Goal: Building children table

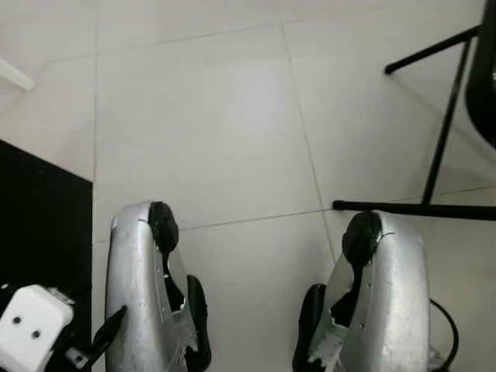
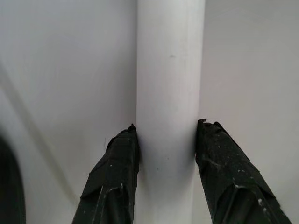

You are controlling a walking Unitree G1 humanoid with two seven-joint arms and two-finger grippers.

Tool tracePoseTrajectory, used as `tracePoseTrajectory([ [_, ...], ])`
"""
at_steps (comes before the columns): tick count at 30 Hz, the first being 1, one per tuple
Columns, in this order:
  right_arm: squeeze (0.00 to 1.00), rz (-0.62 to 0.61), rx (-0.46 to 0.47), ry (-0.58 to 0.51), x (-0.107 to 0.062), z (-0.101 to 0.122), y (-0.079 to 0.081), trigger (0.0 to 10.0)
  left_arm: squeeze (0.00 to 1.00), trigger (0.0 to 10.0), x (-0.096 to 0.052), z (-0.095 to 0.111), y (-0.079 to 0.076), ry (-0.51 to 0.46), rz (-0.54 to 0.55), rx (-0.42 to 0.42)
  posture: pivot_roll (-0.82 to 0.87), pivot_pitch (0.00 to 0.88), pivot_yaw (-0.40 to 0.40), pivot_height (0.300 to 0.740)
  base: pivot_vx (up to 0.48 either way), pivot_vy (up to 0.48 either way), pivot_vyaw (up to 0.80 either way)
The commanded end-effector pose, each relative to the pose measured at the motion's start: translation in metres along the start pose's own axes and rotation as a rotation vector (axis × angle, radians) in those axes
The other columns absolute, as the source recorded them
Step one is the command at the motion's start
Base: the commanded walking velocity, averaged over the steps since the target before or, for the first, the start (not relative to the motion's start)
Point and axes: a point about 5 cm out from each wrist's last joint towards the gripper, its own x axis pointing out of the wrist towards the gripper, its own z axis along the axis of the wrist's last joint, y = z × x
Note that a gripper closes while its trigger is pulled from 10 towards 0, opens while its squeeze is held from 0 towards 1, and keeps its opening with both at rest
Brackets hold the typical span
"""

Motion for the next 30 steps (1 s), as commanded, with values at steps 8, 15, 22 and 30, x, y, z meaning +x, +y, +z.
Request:
tracePoseTrajectory([
  [8,0.0,-0.175,-0.014,0.028,-0.002,0.005,-0.026,0.0,0.0,10.0,0.01,-0.016,-0.008,0.042,0.026,-0.052,0.17,0.407,-0.034,0.34,0.0,0.0,0.0],
  [15,0.0,-0.197,-0.106,0.109,-0.008,-0.002,-0.041,0.0,0.0,10.0,0.021,-0.02,-0.014,0.027,0.043,-0.074,0.09,0.378,-0.071,0.355,0.0,0.0,0.0],
  [22,0.0,-0.23,-0.091,0.153,-0.029,-0.006,-0.071,0.0,0.0,10.0,0.043,-0.024,-0.026,-0.011,0.04,-0.105,0.01,0.345,-0.087,0.38,0.0,0.0,0.0],
  [30,0.0,-0.19,-0.098,0.239,-0.054,-0.019,-0.072,0.0,0.0,10.0,0.054,-0.027,-0.029,-0.037,0.051,-0.116,-0.04,0.308,-0.115,0.405,0.0,0.0,0.0],
])
